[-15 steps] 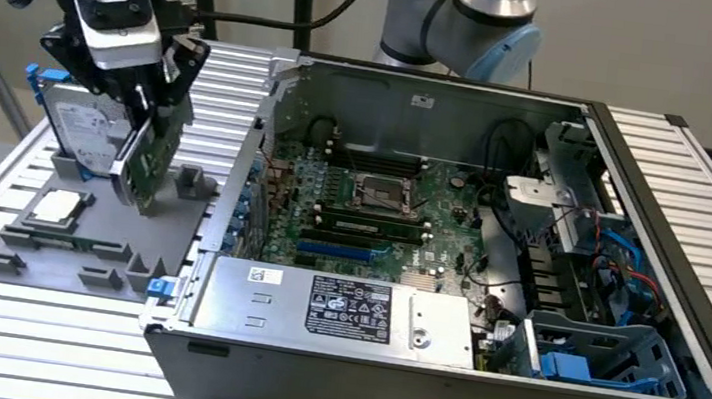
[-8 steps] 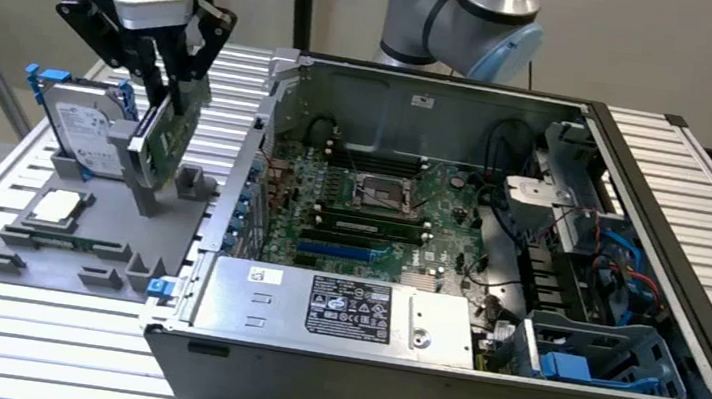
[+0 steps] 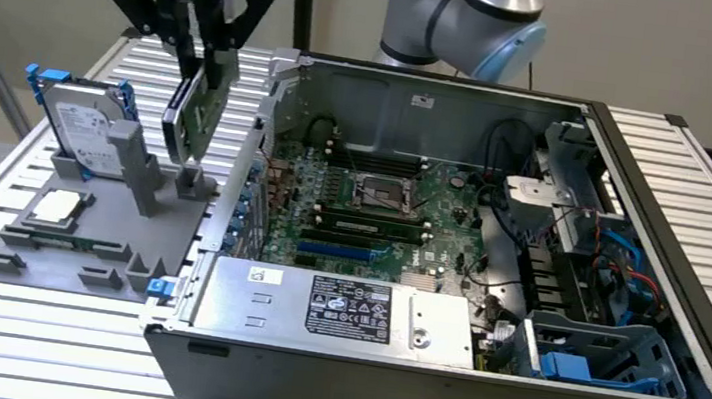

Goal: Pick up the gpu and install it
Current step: 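Pick up the gpu and move the gpu toward the slot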

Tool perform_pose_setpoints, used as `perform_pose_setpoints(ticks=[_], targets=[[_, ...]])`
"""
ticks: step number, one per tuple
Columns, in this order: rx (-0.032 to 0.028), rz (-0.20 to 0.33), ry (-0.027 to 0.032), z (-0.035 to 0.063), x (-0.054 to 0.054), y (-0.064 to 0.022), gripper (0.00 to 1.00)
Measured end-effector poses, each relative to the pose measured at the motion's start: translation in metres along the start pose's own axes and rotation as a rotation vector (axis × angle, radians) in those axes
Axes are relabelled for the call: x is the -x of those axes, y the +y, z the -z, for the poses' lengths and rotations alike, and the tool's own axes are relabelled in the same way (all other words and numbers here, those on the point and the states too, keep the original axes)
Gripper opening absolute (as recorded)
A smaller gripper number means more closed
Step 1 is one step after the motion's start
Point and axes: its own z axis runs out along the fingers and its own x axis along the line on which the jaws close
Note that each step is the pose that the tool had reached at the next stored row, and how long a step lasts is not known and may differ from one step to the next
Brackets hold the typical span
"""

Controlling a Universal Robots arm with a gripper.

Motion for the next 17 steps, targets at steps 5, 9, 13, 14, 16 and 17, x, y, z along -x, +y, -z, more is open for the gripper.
perform_pose_setpoints(ticks=[5,9,13,14,16,17], targets=[[0.0006,0.0,0.0006,0.0032,0.023,-0.0021,0.0],[0.0007,0.0,0.0009,0.0031,0.041,-0.0032,0.0],[0.0009,0.0,0.0008,0.0028,0.059,-0.0037,0.0],[0.0009,0.0,0.0008,0.0025,0.064,-0.0037,0.0],[0.0008,0.0,0.0009,0.001,0.073,-0.0038,0.0],[0.0008,0.0,0.0009,-0.0003,0.078,-0.0039,0.0]])
